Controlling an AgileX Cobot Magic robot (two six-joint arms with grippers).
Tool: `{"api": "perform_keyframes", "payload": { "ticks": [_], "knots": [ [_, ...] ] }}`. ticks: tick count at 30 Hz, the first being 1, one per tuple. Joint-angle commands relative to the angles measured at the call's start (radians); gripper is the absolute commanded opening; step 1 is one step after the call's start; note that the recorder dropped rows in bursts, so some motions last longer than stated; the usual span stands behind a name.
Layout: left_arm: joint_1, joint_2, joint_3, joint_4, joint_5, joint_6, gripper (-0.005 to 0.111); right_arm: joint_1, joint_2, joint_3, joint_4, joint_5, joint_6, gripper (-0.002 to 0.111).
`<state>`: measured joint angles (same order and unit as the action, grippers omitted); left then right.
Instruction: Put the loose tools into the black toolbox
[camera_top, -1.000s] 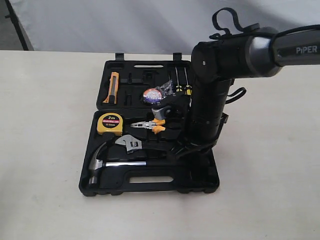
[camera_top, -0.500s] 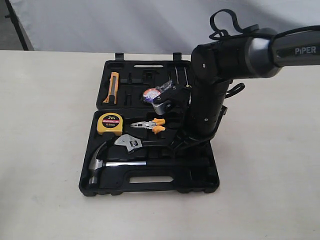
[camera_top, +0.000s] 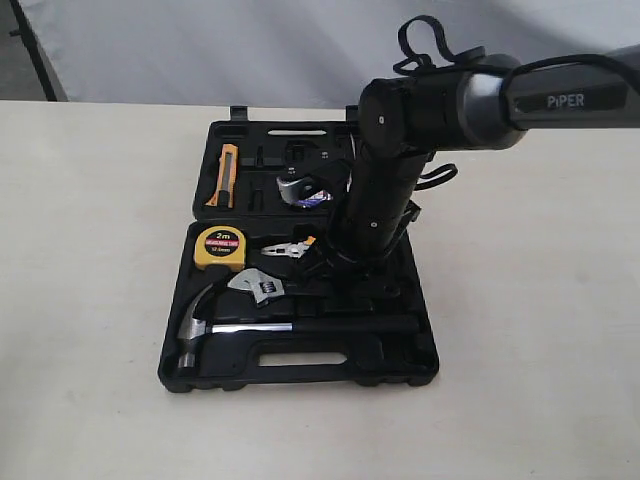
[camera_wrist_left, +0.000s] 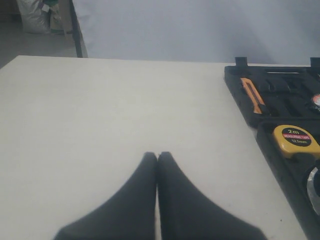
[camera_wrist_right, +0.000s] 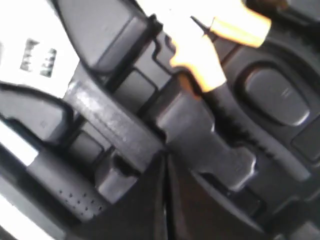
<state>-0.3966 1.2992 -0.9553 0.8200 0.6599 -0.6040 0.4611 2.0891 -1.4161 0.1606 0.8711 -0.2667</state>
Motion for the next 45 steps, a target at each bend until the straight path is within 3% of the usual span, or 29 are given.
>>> {"api": "perform_keyframes", "payload": {
  "ticks": [1, 8, 13, 20, 25, 37, 42, 45],
  "knots": [
    [0.003, -0.008, 0.009, -0.014, -0.017, -0.010, 0.001, 0.000, 0.030, 0.010, -0.009, 0.007, 0.001, 0.000],
    [0.003, -0.008, 0.009, -0.014, -0.017, -0.010, 0.001, -0.012, -0.157, 0.010, -0.005, 0.023, 0.018, 0.000],
    [0.003, -0.008, 0.009, -0.014, -0.017, -0.010, 0.001, -0.139, -0.267, 0.118, 0.032, 0.082, 0.089, 0.000],
    [0.003, -0.008, 0.009, -0.014, -0.017, -0.010, 0.001, -0.557, -0.557, 0.531, 0.060, 0.040, 0.124, 0.000],
    [0.003, -0.008, 0.009, -0.014, -0.017, -0.010, 0.001, -0.695, -0.761, 0.639, 0.060, 0.021, 0.139, 0.000],
    [0.003, -0.008, 0.009, -0.014, -0.017, -0.010, 0.001, -0.677, -1.375, 0.897, 0.043, -0.252, 0.111, 0.000],
    [0.003, -0.008, 0.009, -0.014, -0.017, -0.010, 0.001, -0.677, -1.555, 1.045, 0.041, -0.457, 0.111, 0.000],
    [0.003, -0.008, 0.009, -0.014, -0.017, -0.010, 0.001, -0.677, -1.639, 1.092, 0.044, -0.480, 0.114, 0.000]
  ]
}}
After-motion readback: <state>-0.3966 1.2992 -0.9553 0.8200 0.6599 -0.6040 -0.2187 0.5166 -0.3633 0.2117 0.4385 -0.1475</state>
